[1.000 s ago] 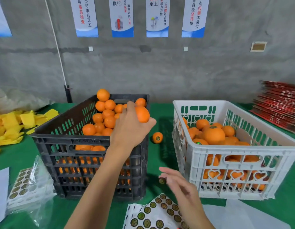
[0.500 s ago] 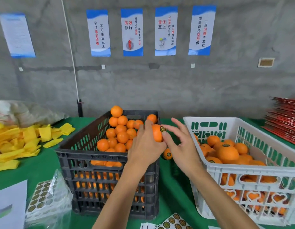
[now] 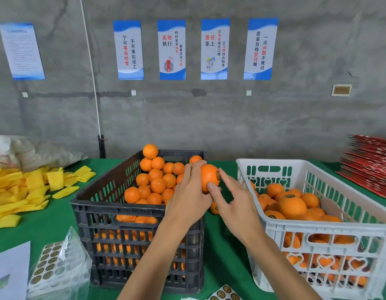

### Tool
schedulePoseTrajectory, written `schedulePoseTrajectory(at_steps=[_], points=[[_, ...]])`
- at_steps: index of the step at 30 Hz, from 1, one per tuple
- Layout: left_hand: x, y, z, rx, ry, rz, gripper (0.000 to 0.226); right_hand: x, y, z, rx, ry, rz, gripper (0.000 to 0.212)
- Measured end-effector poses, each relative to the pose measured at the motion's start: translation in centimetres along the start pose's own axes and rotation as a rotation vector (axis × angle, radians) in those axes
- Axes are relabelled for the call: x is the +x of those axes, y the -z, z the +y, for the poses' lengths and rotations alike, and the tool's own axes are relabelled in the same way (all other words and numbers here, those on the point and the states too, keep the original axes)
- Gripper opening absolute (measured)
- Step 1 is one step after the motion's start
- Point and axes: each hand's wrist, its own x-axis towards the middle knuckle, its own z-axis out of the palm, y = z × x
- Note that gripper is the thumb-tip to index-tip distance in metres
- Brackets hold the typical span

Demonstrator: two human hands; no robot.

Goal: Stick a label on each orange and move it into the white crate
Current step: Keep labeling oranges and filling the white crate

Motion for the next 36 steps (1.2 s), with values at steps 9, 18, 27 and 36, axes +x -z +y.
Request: schedulePoseTrajectory(at_steps=[9,18,27,36], points=[[1.7,-0.1,-1.3,-0.257,-0.142,-0.271,0.066,2.4,5.1,2.9,-0.599,0.048,0.28,0.068],[6.8,2.0,-6.6,0.357,0.296,-0.519,0.066,5.6,2.3,2.5,-0.454,0.105,0.063,0.054],[10.3,3.6,-13.3,0.666,0.51,-1.008,0.079,9.1,-7.6,-1.4,-0.245,-0.057,-0.412,0.038],[9.6,-1.2,-13.4,0.724,0.622,-1.306,0.071,8.8,-7.7,-0.6,-0.406,-0.011,-0.506,0.031]])
